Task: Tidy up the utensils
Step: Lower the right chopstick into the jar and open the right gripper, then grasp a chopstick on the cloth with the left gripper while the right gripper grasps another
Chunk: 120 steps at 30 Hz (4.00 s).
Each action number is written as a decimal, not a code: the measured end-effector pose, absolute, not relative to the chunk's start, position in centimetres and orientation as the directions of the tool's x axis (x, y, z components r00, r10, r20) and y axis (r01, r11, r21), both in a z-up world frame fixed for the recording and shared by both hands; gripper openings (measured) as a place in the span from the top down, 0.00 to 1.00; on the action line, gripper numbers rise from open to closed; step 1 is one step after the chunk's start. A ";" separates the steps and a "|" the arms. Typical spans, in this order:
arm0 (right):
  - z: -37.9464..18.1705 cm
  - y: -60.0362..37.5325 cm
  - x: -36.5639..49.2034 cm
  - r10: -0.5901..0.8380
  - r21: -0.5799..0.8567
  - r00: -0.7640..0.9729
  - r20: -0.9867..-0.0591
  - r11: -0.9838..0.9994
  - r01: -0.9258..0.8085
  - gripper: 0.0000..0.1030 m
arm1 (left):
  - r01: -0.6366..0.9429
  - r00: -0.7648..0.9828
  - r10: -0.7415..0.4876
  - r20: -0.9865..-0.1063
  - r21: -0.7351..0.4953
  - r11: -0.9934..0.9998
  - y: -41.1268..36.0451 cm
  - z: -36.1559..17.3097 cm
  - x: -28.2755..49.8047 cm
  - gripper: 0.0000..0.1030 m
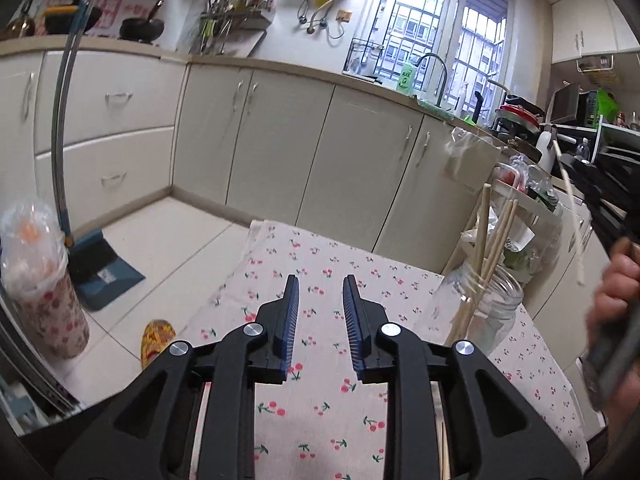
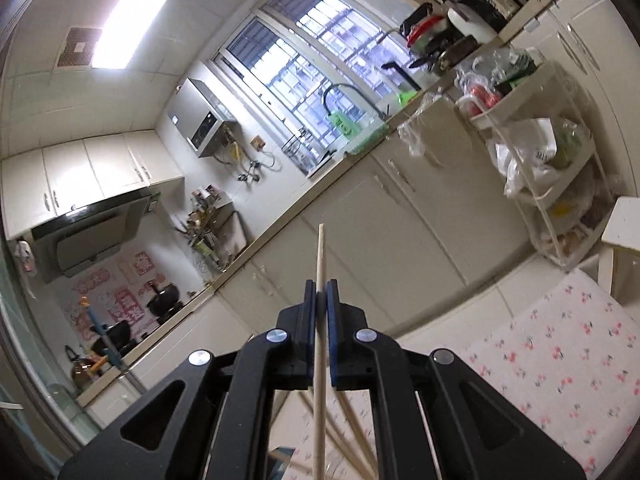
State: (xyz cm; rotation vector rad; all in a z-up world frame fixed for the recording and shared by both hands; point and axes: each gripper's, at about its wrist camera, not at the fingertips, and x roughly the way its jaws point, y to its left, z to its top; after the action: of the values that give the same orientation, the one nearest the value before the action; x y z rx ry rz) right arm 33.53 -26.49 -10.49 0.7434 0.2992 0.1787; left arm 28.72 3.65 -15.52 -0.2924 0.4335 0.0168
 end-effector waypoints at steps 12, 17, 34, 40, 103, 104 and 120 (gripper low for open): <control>-13.0 -23.4 36.1 0.181 0.531 0.946 -0.268 0.848 -0.012 0.94 | -0.063 0.904 -0.076 -0.420 -0.307 0.950 4.1 -16.3 29.0 0.77; -13.7 -23.0 35.2 0.188 0.508 0.939 -0.288 0.861 -0.017 0.94 | -0.064 0.902 -0.078 -0.424 -0.311 0.948 4.1 -16.2 29.2 0.75; -14.1 -22.7 29.3 0.289 0.454 0.863 -0.414 0.888 -0.079 0.75 | -0.062 0.884 -0.092 -0.458 -0.311 0.948 3.3 -16.0 29.2 0.61; -15.1 -23.8 25.2 0.328 0.455 0.758 -0.564 0.889 -0.047 0.69 | -0.022 0.855 -0.142 -0.500 -0.308 0.951 2.5 -15.4 27.9 0.52; -22.5 -22.5 20.9 0.297 0.273 0.384 -0.874 0.955 -0.117 0.81 | 0.222 0.527 -0.062 -0.848 0.066 0.973 -7.2 -20.2 27.4 0.52; -22.5 -22.6 21.0 0.301 0.279 0.384 -0.873 0.954 -0.114 0.81 | 0.226 0.511 -0.095 -0.854 0.027 0.974 -6.5 -20.2 27.5 0.53; -22.8 -22.3 22.0 0.277 0.249 0.398 -0.875 0.961 -0.120 0.88 | 0.309 0.489 -0.137 -0.861 0.024 0.951 -7.7 -20.0 28.1 0.94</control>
State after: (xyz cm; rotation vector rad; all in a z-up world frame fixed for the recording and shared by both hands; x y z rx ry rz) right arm 22.00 -22.26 -22.79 0.1553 1.1357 0.2521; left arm 28.09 -7.73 -20.04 0.1843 1.0258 -0.2727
